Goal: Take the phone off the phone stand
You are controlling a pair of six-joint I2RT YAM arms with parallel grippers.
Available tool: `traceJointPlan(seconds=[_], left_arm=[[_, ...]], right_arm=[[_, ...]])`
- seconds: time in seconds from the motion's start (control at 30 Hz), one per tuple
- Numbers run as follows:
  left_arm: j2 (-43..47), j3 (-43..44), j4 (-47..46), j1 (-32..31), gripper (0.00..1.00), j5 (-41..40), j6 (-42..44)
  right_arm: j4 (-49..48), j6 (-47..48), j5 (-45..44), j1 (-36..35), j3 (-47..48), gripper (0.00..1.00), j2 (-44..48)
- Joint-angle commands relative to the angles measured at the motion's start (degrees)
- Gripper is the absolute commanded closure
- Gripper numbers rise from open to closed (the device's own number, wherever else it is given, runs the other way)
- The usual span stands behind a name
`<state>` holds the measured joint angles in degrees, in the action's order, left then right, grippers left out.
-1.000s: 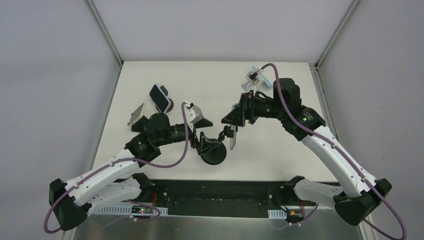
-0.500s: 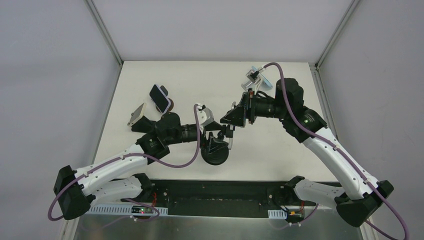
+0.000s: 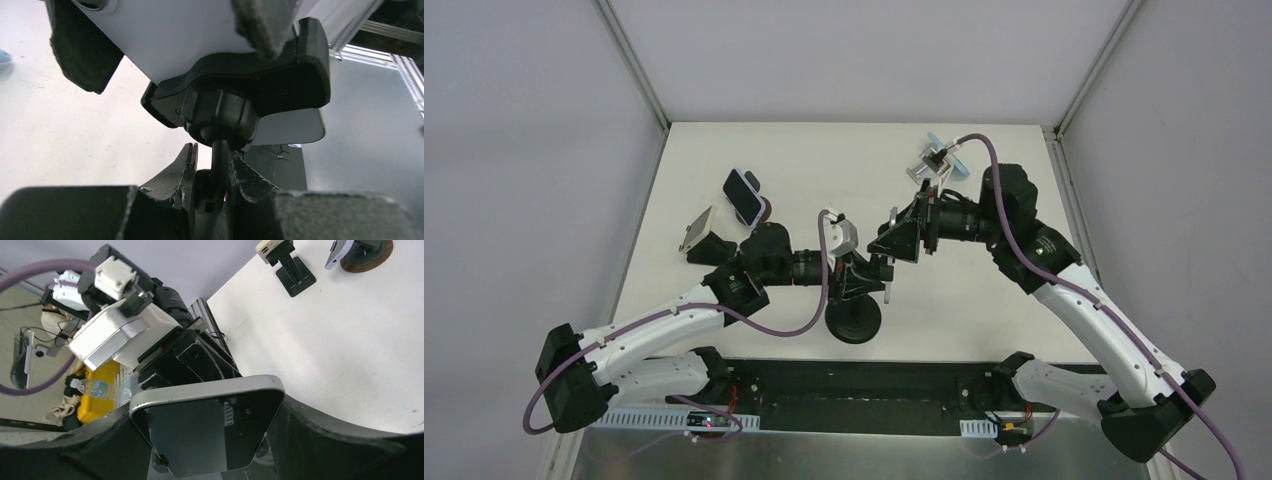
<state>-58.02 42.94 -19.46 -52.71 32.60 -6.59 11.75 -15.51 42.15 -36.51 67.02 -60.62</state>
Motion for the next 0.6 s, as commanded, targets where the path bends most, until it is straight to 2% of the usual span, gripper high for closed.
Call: traceJointPlan(seconds=[0.0, 0.13, 0.33, 0.57], left_arm=[[-0.61, 4.08, -4.39, -0.01, 1.0, 6.29, -2.75], [-0.85, 4.36, -4.4, -0.02, 1.0, 10.63, -4.12], [0.68, 2.94, -4.44, -0.01, 1.0, 13.8, -3.27], [1.55, 1.16, -4.44, -0.03, 1.0, 12.61, -1.32]], right_arm=[[-8.06, 6.92, 3.14, -0.56, -1.11, 1.0, 4.43], [-11.45, 17.08, 3.65, -0.58, -5.39, 1.0, 6.99], [-8.55, 33.07, 5.91, -0.58, -6.79, 1.0, 9.66], [-3.09, 35.18, 4.92, -1.0, -3.67, 1.0, 9.39]])
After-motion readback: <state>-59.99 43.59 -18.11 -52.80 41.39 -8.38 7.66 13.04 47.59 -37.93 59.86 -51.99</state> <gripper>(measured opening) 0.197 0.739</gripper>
